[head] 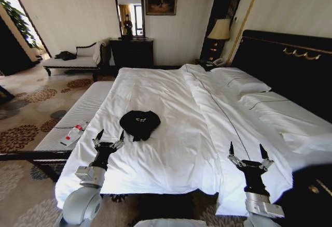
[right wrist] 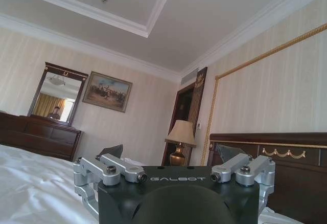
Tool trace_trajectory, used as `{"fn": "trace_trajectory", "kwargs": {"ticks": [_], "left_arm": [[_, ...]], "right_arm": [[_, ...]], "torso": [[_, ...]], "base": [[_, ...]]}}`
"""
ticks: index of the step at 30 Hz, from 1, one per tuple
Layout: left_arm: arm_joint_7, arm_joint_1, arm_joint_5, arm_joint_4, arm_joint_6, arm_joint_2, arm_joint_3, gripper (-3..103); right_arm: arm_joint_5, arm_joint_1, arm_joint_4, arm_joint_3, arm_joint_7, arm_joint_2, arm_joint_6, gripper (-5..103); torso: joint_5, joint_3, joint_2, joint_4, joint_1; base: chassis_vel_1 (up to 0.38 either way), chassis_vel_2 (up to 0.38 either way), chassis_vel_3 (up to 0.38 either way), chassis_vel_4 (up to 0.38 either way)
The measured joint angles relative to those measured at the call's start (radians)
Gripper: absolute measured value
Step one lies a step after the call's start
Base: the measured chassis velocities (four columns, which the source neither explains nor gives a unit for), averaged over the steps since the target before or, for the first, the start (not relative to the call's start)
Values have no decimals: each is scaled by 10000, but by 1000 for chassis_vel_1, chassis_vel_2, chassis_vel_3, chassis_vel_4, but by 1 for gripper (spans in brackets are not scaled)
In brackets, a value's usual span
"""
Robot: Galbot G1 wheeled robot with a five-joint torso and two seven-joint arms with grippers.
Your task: Fold the clothes on the bed.
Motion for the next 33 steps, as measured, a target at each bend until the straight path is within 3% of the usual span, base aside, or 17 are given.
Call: {"fn": "trace_trajectory", "kwargs": {"ticks": [13,33], "left_arm": [[4,4,58,99,-118,-23,-12,100],[8,48,-15,154,-238,-23,-174,100]], "right_arm": [[-26,-1,-32,29,16,29,30,100],[-86,-85,33,47,-224,109,354,100]], "torso": [[0,1,-1,-2,5],[0,0,0,0,1]], "base": [[-10,198,9,-199],[3,10,1,-12]]}}
